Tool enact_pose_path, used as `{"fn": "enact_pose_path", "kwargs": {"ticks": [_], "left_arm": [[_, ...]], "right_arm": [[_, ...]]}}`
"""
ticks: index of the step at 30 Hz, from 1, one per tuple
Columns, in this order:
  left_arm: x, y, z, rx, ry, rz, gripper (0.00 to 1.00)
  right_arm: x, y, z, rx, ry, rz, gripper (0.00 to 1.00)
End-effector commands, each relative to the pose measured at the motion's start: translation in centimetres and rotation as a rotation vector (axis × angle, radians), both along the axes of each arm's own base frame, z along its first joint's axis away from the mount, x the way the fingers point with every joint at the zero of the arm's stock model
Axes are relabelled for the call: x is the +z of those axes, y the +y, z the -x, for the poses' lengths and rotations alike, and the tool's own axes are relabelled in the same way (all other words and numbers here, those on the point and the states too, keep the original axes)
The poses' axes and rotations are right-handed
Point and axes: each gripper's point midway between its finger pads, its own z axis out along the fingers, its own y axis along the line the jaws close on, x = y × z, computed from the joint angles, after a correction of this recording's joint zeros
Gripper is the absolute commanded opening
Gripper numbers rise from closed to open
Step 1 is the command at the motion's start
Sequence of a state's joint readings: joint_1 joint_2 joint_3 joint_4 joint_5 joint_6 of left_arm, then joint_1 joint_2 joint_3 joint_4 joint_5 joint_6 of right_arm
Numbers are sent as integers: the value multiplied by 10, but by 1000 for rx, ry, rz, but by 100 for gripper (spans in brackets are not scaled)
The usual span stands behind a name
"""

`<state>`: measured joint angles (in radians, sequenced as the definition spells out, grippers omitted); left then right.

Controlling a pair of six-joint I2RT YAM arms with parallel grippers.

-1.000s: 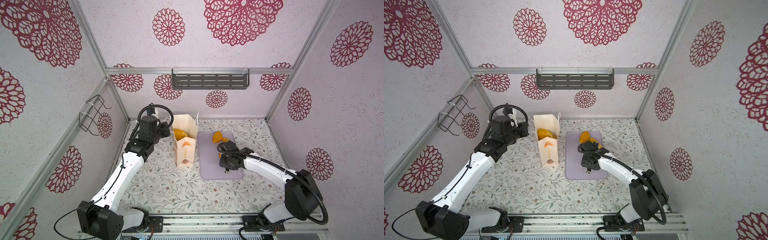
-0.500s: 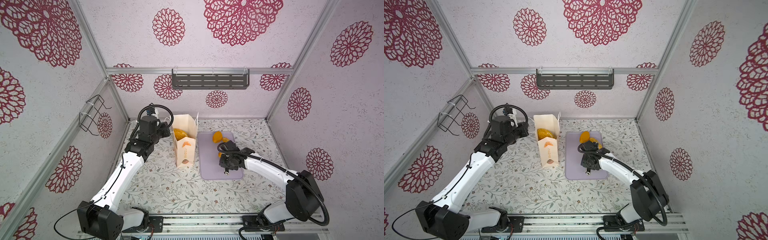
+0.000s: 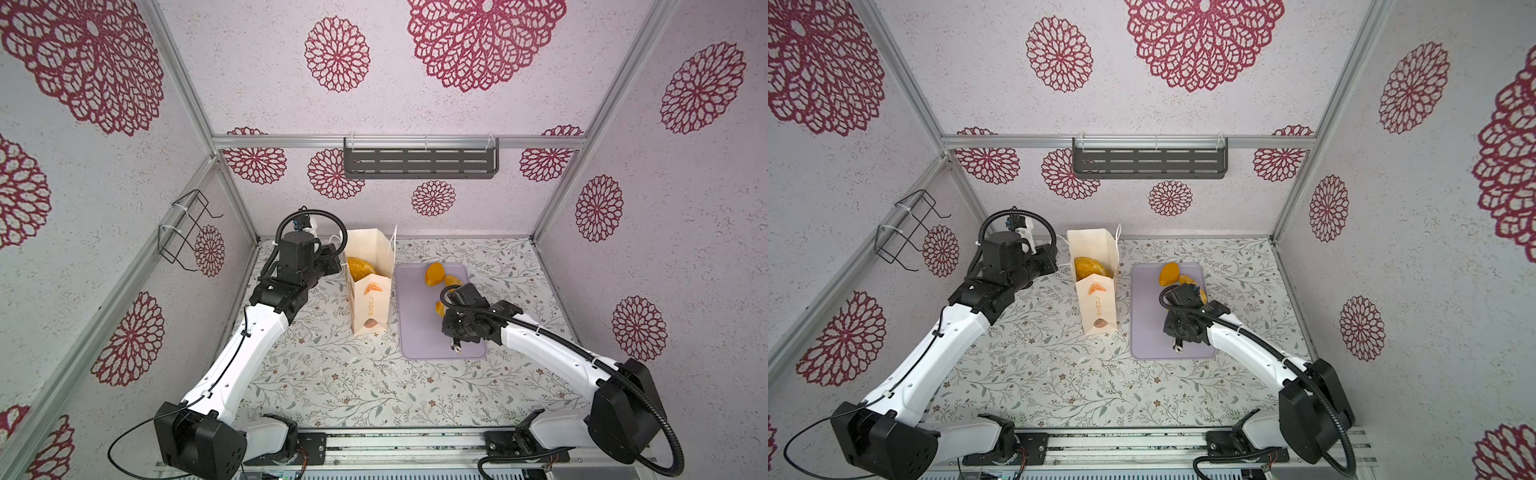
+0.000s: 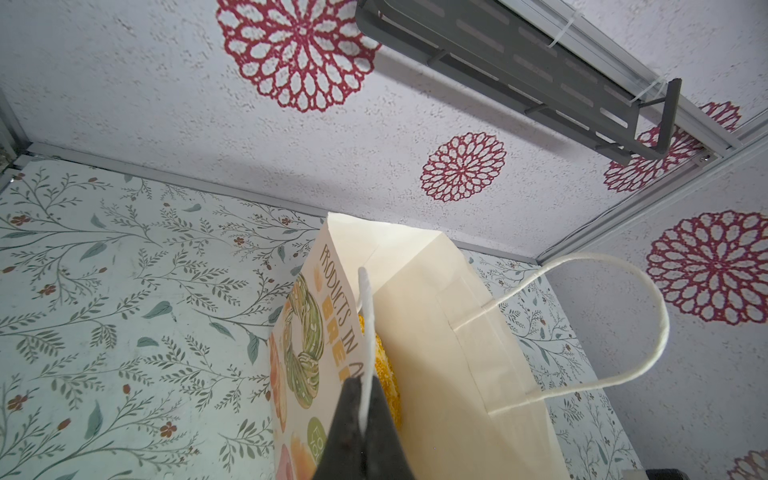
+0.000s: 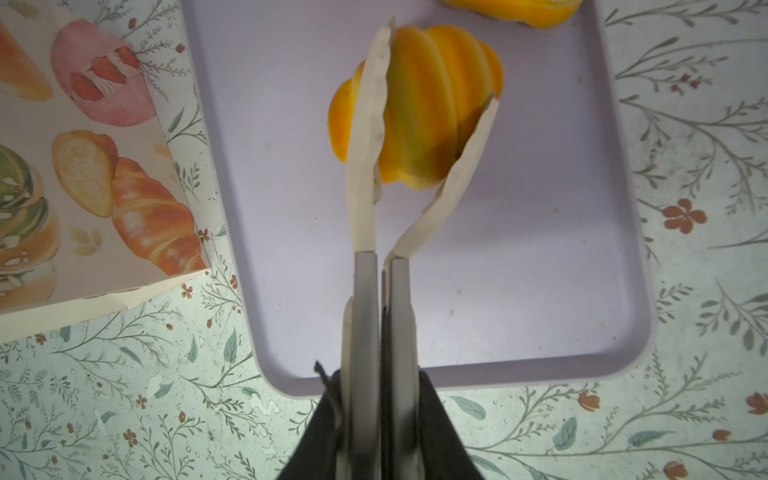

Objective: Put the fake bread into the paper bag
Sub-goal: 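Close the tongs on the striped yellow roll and lift it, then carry the striped roll in the tongs over the bag held by the left gripper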

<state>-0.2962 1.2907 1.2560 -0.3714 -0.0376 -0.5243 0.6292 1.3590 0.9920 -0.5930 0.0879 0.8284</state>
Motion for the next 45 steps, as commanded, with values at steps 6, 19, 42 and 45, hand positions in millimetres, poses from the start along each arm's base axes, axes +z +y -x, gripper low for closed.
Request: {"fn": "enact_pose_path", "kwargs": {"ticks": [6,19,42,45], "left_arm": [[9,-2,0,-3,-33,-1,0],[2,2,-3,17,-17,-28,0],[4,4,-2,23,-25,-31,0],[3,3,-3,21,-24,-31,0]], "right_arm": [[30,20,-6,139,-104,-65,26],[64,21,-1,228,-272,-125,24],[147,24,-7,243,-473,-207,24],[159,25,-8,252,-496,-209,24]]}}
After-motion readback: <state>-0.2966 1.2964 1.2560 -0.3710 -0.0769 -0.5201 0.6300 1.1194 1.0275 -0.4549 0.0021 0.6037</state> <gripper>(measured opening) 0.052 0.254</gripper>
